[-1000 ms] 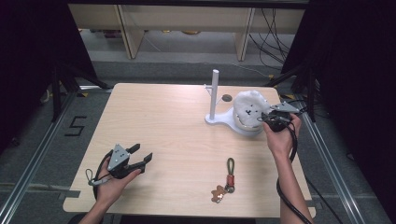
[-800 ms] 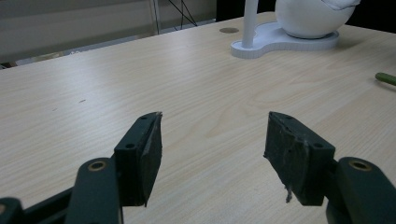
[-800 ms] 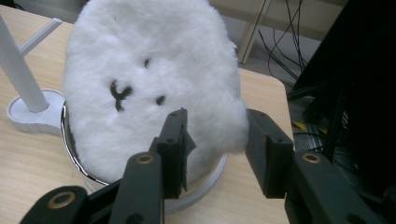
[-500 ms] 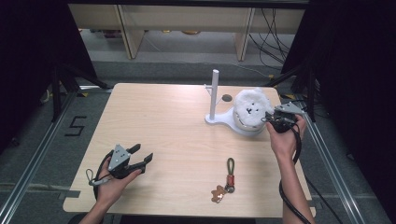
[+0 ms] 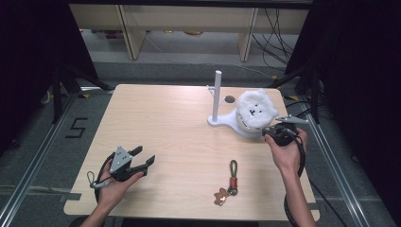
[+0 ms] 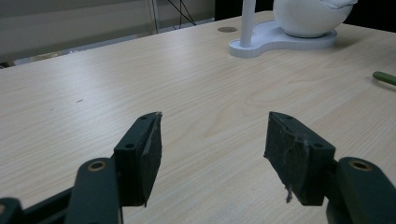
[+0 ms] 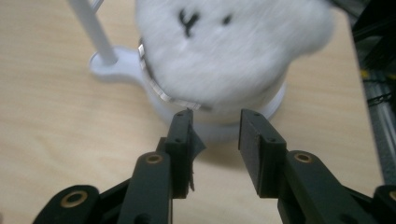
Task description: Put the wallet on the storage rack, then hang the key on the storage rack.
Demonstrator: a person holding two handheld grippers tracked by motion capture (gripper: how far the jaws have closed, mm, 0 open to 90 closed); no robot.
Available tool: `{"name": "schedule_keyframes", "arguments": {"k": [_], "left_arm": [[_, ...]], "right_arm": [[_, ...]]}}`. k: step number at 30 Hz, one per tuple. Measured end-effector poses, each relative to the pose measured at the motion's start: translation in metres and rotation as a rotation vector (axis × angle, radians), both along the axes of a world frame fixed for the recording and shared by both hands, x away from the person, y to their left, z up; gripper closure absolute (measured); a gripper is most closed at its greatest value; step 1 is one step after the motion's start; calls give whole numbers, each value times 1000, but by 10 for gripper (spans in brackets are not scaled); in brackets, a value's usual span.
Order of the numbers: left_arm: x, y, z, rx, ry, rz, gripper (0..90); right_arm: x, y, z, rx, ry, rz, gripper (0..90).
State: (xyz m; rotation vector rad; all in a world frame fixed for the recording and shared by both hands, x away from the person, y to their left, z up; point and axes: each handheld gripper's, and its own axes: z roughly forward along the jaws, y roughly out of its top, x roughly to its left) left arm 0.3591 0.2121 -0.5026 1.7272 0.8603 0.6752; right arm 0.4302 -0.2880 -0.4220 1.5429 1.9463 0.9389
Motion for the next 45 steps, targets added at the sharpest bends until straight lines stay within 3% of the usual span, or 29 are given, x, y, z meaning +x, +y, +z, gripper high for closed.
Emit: {"name": "schedule_keyframes", "arguments": {"k": [1,3,5,7,8,9,12,13,17,18,22,27,29,30,36,40,41,43,44,45], "left_arm": [[2,0,-1,-11,-14,-15,359],[1,0,-1,-9,3,1,359],[2,1,-1,-10,-10,-9,359],[2,1,-1,-16,-7,-3,359],[1,2,0,-10,3,10,359],[2,3,0,-10,3,15,359],[2,4,-1,-8,2,19,359],[2,4,-1,-12,5,20,359],[2,4,-1,-11,3,18,359],[2,4,-1,-13,4,17,359],[1,4,-1,-11,4,14,359],[0,2,-1,-9,0,10,359],[0,2,-1,-9,2,11,359],[1,2,-3,-15,-3,3,359],[-1,0,0,-4,4,3,358],[-1,-1,1,-10,-12,-15,358],[-3,-2,1,-6,-8,-16,359],[-1,-2,1,-13,-23,-34,358],[-2,-2,1,-9,-21,-34,358],[-4,-3,1,-9,-7,-27,358]], "right_arm": [[-7,4,0,17,66,25,671],[-12,8,0,26,111,42,680],[-16,11,-1,15,168,68,680],[-19,13,-1,21,181,71,680],[-24,16,-3,1,193,106,673],[-25,18,-4,25,208,114,669],[-28,21,-6,16,212,127,650],[-32,22,-7,57,266,157,645],[-34,24,-13,30,267,157,631],[-36,26,-12,38,294,145,621],[-37,32,-13,49,303,147,610],[-38,44,-15,15,396,135,603],[-38,46,-16,27,390,135,603],[-39,53,-15,54,441,91,603],[-37,57,-17,47,461,112,601],[-39,64,-19,49,505,105,599],[-41,71,-19,65,555,78,606],[-40,70,-21,53,546,99,607],[-39,76,-25,48,589,87,609],[-39,79,-29,53,598,94,611]]}}
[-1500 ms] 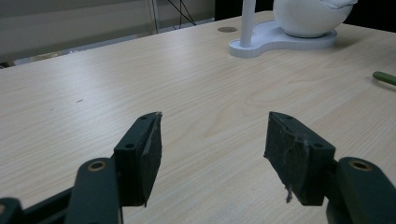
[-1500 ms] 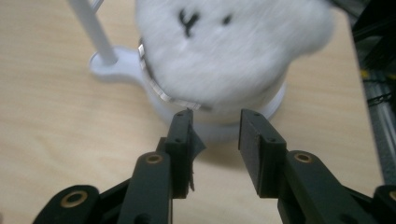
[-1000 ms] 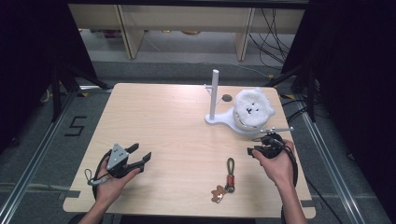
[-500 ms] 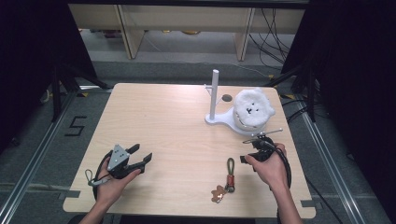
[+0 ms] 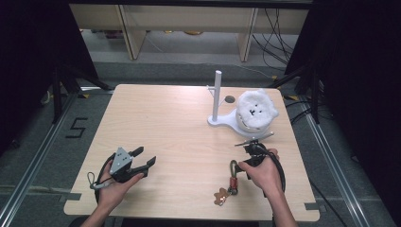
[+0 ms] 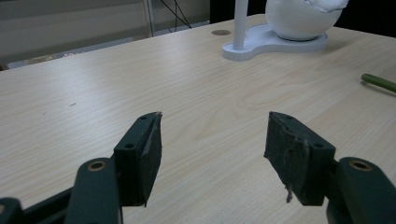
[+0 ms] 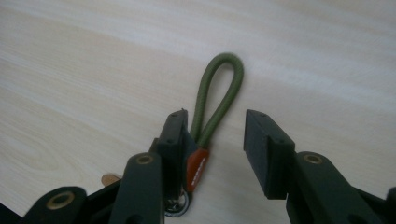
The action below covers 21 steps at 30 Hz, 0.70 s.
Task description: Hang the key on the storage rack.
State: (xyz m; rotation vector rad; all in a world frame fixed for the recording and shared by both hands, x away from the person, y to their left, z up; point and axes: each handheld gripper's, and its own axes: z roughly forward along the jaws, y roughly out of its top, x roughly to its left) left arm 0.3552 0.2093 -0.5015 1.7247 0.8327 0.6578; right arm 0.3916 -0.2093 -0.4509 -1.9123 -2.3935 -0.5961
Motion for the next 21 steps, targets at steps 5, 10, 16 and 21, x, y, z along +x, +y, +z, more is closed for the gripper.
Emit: {"name": "schedule_keyframes", "arguments": {"k": [5,10,16,21], "left_arm": [[2,-1,-1,-1,-8,-11,357],[2,-3,-2,-6,4,-12,356],[2,-2,-2,-2,1,-15,355],[3,-1,-2,4,-4,-18,355]], "right_arm": [[5,8,-12,-14,41,29,609],[11,14,-20,-33,62,22,608],[18,18,-25,-60,77,-5,637],[18,23,-27,-83,77,-6,679]]}}
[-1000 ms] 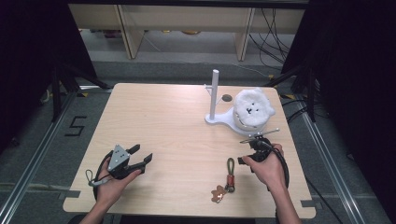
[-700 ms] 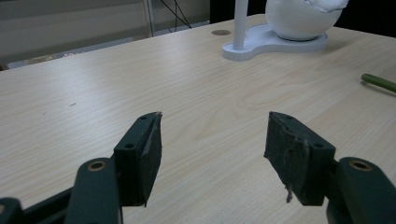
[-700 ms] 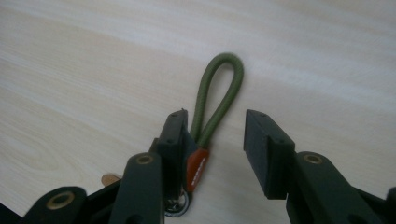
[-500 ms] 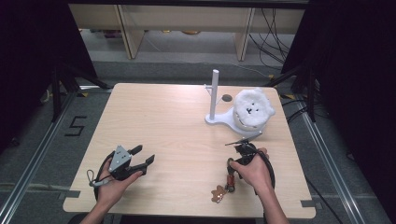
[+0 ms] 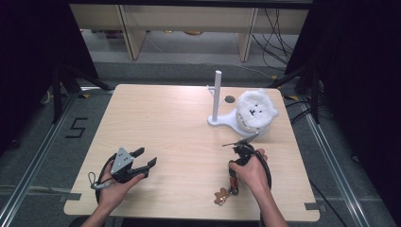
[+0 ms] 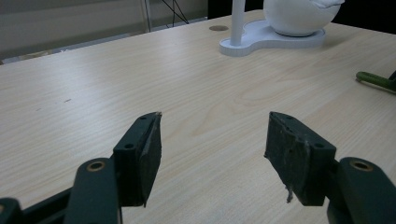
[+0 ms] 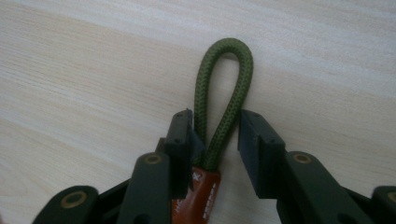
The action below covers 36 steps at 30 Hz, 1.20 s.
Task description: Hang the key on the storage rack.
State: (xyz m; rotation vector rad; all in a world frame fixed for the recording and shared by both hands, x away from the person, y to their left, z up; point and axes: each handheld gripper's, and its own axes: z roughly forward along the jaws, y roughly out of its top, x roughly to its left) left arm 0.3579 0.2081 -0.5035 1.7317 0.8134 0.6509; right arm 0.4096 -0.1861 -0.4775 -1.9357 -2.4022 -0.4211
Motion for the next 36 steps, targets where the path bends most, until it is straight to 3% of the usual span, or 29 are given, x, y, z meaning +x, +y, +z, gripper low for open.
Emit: {"name": "schedule_keyframes", "arguments": {"k": [11,12,14,15,16,17,19,22,26,27,33,35,36], "left_arm": [[-1,-1,0,11,10,5,355],[-1,-1,1,16,5,3,355],[-1,-2,0,-5,9,0,355],[-1,-1,0,-2,5,-2,355],[-2,-2,-1,-9,12,3,355],[-2,-2,-1,-8,13,3,355],[-2,-2,-1,-9,13,4,355],[-2,-1,-1,-9,13,4,355],[-2,-2,0,-5,8,-3,355],[-1,-2,0,0,5,-6,355],[-3,-6,1,-21,19,-20,356],[-5,-12,2,-36,31,-48,354],[-5,-12,2,-36,31,-48,353]], "right_arm": [[2,14,1,-88,20,9,719],[2,20,4,-99,61,-24,721],[3,23,5,-118,73,-19,726],[3,22,6,-101,84,0,730],[4,23,5,-107,81,-19,745],[5,21,6,-68,107,-3,763],[5,22,4,-102,82,-21,781],[5,19,4,-99,78,-13,792],[4,14,3,-59,72,-14,799],[4,10,1,-41,35,22,800],[-5,3,5,23,-27,-13,801],[-11,-2,14,87,-130,-11,801],[-11,-2,14,87,-130,-11,801]]}}
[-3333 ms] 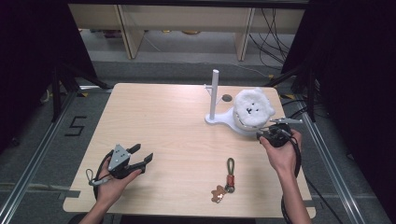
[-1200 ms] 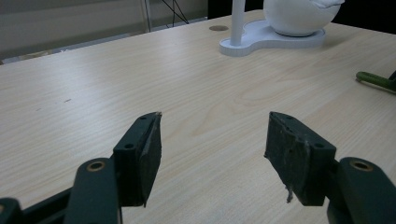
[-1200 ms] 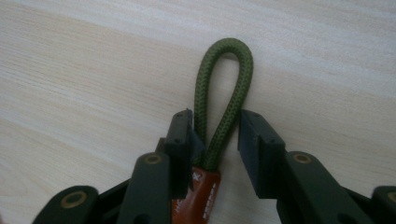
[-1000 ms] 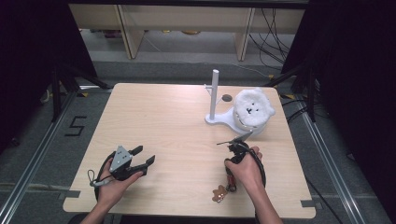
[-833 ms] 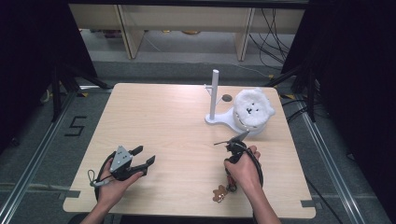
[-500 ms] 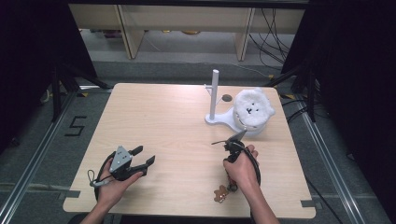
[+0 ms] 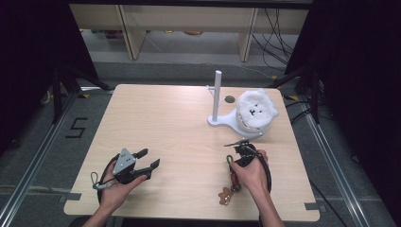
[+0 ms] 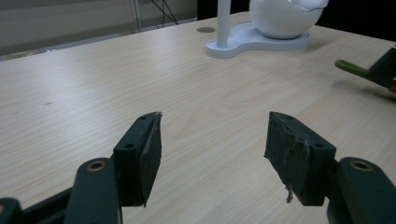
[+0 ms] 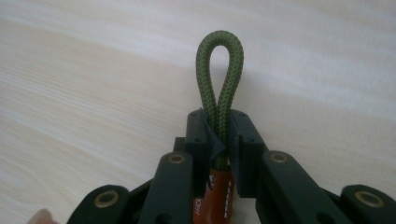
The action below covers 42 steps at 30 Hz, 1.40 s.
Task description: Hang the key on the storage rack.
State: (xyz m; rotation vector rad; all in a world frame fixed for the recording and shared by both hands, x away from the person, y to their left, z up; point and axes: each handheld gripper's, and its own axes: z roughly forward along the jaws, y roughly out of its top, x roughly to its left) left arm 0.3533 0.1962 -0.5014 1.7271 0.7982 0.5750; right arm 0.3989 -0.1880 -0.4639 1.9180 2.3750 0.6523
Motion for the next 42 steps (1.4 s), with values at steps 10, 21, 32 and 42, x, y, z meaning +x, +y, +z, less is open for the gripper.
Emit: {"name": "schedule_keyframes", "arguments": {"k": [10,21,32,42], "left_arm": [[-2,-34,14,-48,52,-147,333],[10,-57,35,-31,23,-213,341],[18,-82,50,-41,26,-291,413],[34,-102,60,-86,70,-365,485]], "right_arm": [[-10,0,26,122,-283,44,801],[-12,12,48,228,-531,92,800],[-14,30,60,298,-649,131,800],[-17,42,69,335,-725,149,800]]}}
